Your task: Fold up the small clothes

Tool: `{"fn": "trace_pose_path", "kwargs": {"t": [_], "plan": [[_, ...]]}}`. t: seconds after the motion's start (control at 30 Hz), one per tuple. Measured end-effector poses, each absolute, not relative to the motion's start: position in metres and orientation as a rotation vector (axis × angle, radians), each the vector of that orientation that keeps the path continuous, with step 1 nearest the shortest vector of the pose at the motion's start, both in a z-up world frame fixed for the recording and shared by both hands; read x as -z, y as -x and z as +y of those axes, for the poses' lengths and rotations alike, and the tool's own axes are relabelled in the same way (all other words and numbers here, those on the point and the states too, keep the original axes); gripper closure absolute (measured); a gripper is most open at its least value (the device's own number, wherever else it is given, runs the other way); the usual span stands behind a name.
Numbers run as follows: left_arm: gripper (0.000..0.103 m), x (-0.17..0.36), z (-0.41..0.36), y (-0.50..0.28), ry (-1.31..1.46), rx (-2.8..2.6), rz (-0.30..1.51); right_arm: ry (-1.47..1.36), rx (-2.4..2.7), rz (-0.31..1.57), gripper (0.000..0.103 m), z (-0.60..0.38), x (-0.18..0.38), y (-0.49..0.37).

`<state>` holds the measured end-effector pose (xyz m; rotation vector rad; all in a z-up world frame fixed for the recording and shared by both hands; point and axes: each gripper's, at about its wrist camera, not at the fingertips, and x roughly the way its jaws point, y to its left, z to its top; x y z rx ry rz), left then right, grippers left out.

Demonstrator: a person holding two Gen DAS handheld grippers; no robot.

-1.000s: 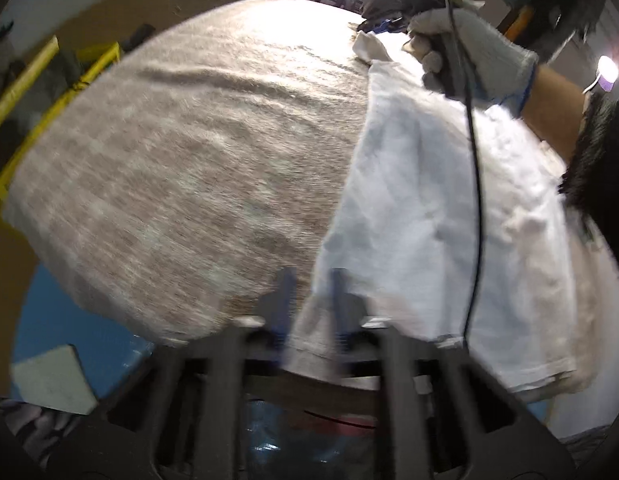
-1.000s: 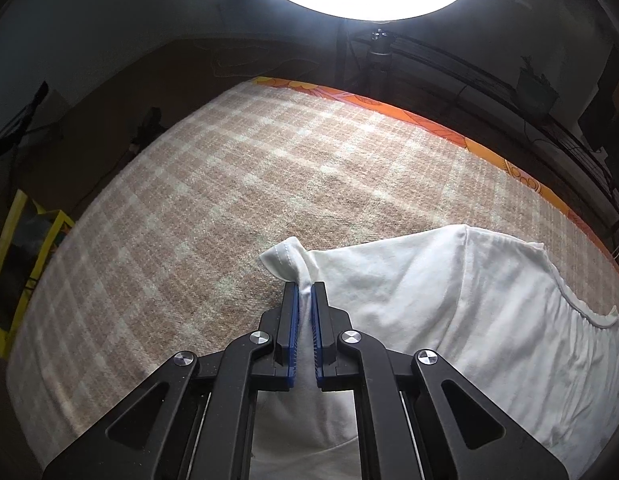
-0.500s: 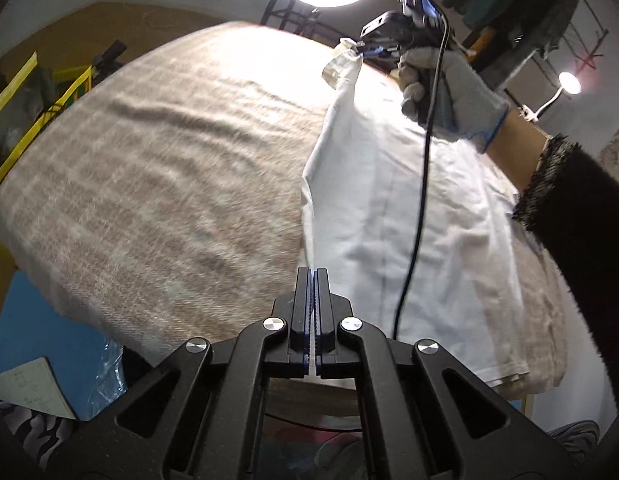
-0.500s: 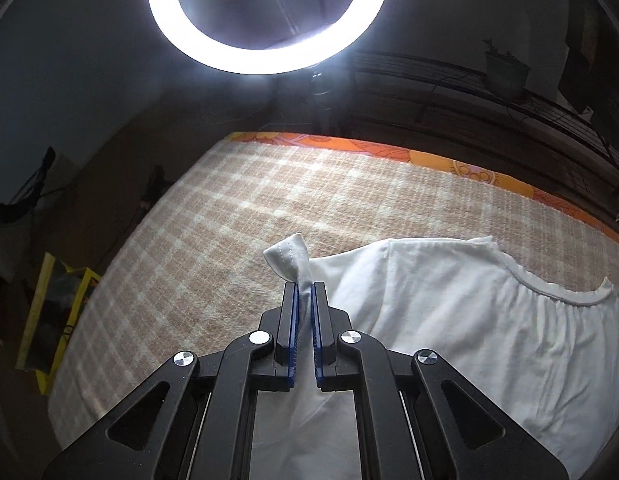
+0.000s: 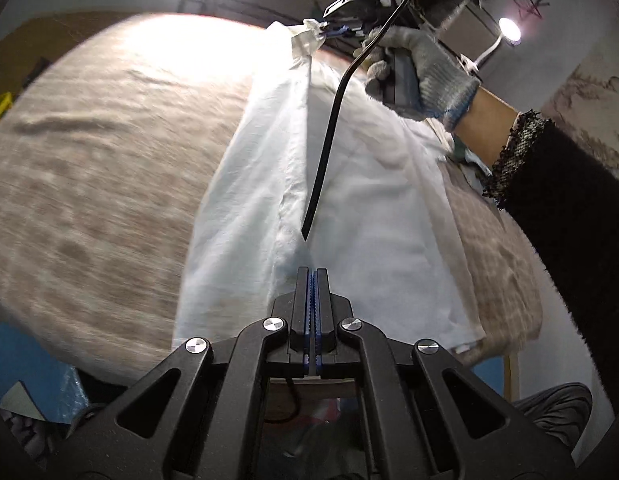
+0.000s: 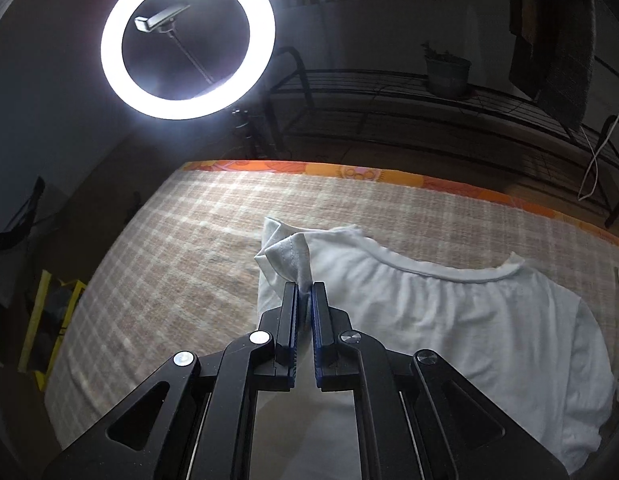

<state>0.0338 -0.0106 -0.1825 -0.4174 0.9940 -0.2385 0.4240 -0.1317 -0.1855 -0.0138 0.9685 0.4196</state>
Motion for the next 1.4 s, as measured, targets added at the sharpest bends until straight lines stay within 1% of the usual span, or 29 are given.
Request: {"fn": "trace_pose_path", "kwargs": {"t": [0.23,0.37,0.5,0.57,0.63,0.8,0.97,1.07,1.2,1.3,1.4], "plan": [[0.103,0.201,-0.041,-0.047,0.409,0.269,1.073,-0.031,-0.345,1.035,0.098,-0.172,0.224,-0.433],[0.103,0.202,-0.055,-0.045,0.406,0.312,1.081,0.008,-0.29,1.065,0.094,-0.178,0.23,-0.434],[0.103,0.192,-0.064,-0.038,0.369,0.367,1.074,-0.006,-0.27,1.031,0.094,-0.203,0.206,-0.42],[0.103,0.186,-0.068,-0.031,0.342,0.388,1.049,-0.047,-0.278,1.002,0.09,-0.218,0.187,-0.407],[0.103,0.178,-0.068,-0.022,0.294,0.399,1.021,-0.063,-0.273,0.961,0.083,-0.234,0.166,-0.389],[0.103,0.159,-0.051,0.006,0.283,0.474,0.974,-0.099,-0.285,0.901,0.082,-0.271,0.117,-0.329],[0.103,0.144,-0.02,0.023,0.262,0.434,0.908,-0.157,-0.332,0.918,0.082,-0.287,0.097,-0.25],[0.103,0.145,0.01,0.021,0.29,0.319,0.9,-0.161,-0.395,0.978,0.082,-0.277,0.11,-0.194],[0.103,0.153,0.042,0.011,0.368,0.197,0.903,-0.209,-0.511,1.147,0.082,-0.25,0.155,-0.136],[0.103,0.164,0.05,0.006,0.372,0.136,0.921,-0.211,-0.577,1.271,0.082,-0.222,0.192,-0.107],[0.103,0.172,0.048,0.005,0.38,0.129,0.945,-0.163,-0.59,1.338,0.082,-0.203,0.219,-0.096]]}}
